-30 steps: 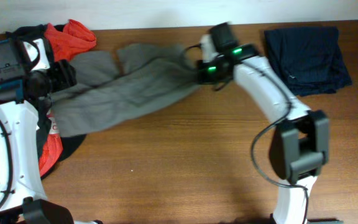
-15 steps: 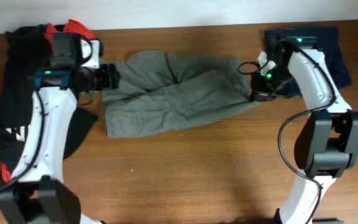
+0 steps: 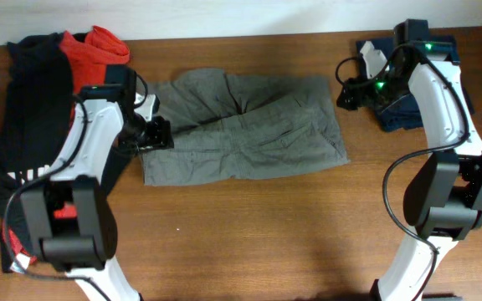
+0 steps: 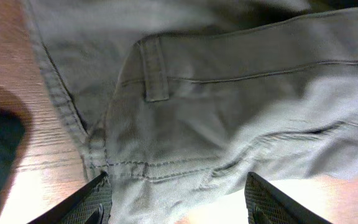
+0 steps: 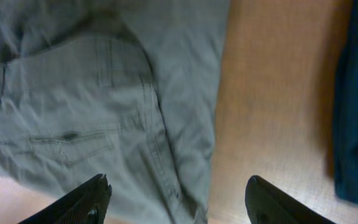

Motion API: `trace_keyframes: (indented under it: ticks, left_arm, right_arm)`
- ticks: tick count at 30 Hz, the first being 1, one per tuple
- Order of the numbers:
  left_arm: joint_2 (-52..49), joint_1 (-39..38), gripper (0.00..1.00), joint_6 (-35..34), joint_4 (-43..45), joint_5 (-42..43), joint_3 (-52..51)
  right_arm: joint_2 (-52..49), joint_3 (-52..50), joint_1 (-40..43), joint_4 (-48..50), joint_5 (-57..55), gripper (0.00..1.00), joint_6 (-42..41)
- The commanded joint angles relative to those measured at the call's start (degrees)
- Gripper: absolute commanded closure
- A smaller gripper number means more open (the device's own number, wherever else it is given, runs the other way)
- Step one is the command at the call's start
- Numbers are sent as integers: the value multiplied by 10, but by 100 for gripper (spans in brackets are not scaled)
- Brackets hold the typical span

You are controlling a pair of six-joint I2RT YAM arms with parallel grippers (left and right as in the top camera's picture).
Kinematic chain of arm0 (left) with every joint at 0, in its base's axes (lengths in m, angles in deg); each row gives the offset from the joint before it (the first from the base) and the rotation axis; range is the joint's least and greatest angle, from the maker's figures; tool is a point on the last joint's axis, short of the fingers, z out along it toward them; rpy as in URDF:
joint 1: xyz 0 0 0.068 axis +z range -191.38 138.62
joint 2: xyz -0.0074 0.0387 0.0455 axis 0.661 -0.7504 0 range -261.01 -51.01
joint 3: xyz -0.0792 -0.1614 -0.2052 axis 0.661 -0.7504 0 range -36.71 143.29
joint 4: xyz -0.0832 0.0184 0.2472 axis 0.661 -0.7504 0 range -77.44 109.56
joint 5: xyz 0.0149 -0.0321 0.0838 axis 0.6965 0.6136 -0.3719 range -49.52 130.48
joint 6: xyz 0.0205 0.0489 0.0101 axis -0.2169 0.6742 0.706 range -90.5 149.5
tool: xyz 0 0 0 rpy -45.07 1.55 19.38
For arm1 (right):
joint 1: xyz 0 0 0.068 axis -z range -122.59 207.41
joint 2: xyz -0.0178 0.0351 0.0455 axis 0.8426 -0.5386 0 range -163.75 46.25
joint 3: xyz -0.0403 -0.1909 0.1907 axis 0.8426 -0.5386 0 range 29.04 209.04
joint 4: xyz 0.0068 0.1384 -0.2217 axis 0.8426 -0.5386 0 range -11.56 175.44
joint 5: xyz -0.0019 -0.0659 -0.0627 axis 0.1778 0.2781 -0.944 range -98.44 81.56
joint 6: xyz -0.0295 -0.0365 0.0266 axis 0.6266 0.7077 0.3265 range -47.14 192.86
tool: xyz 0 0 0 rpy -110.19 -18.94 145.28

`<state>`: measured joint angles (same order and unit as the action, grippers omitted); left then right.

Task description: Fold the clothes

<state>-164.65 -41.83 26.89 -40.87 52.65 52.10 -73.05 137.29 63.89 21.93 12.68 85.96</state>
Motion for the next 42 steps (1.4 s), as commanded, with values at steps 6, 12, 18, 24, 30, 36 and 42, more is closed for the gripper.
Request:
trace_keyframes:
  ticks: [6, 12, 18, 24, 30, 36, 42]
  left_arm:
    - [-22, 42, 32, 49, 6, 52, 2]
    - [-36, 44, 32, 70, 53, 94, 2]
    - [-37, 42, 32, 70, 108, 138, 2]
    - [-37, 34, 52, 70, 120, 138, 2]
    - [-37, 26, 100, 52, 154, 138, 9]
    - [7, 24, 99, 70, 89, 162, 102]
    - [88, 20, 100, 99, 41, 159, 115]
  right_arm:
    - [-48, 10, -85, 80, 18, 20, 56]
    - [-107, 10, -94, 101, 41, 20, 54]
    - [-129, 10, -95, 107, 57, 20, 56]
    - [-131, 10, -95, 104, 78, 49, 55]
    - [-127, 16, -93, 75, 86, 96, 37]
    - [-71, 82, -82, -69, 116, 96, 38]
    - [-1, 131, -83, -186, 107, 96, 40]
